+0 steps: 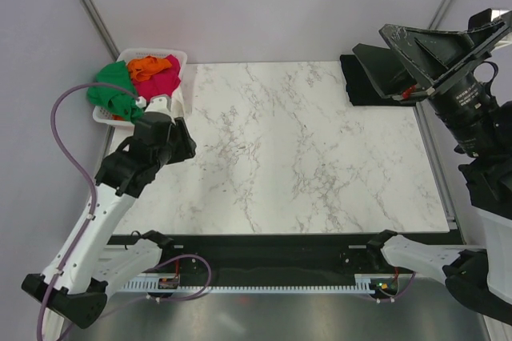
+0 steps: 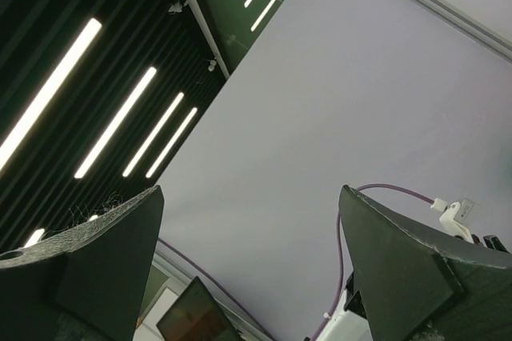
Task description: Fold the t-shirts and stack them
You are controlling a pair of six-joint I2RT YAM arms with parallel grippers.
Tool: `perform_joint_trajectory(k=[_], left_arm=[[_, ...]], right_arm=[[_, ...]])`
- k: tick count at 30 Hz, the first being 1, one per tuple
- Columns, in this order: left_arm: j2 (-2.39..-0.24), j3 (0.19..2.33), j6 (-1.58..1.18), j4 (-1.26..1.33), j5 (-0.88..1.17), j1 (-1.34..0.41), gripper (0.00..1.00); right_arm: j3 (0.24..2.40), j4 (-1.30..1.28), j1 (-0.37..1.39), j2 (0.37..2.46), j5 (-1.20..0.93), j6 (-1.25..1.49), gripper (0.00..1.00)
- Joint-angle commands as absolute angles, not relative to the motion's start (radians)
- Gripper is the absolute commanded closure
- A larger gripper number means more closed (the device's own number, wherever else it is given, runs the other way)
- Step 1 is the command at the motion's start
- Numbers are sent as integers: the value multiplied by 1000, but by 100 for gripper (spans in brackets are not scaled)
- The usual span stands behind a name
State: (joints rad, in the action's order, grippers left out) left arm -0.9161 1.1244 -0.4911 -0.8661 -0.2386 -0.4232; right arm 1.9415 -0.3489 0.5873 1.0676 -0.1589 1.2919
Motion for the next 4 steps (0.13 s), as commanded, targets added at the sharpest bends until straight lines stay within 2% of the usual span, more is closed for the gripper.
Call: perform_joint_trajectory(k=[1,4], left_arm=[[-902,1160,-433,-861,-276,-425,46],[-923,1175,-440,-887,-273,-426,47]], right_arm=[[1939,-307,591,1074,-181,1319,2],[1921,-285,591,1052,-155,1312,2]])
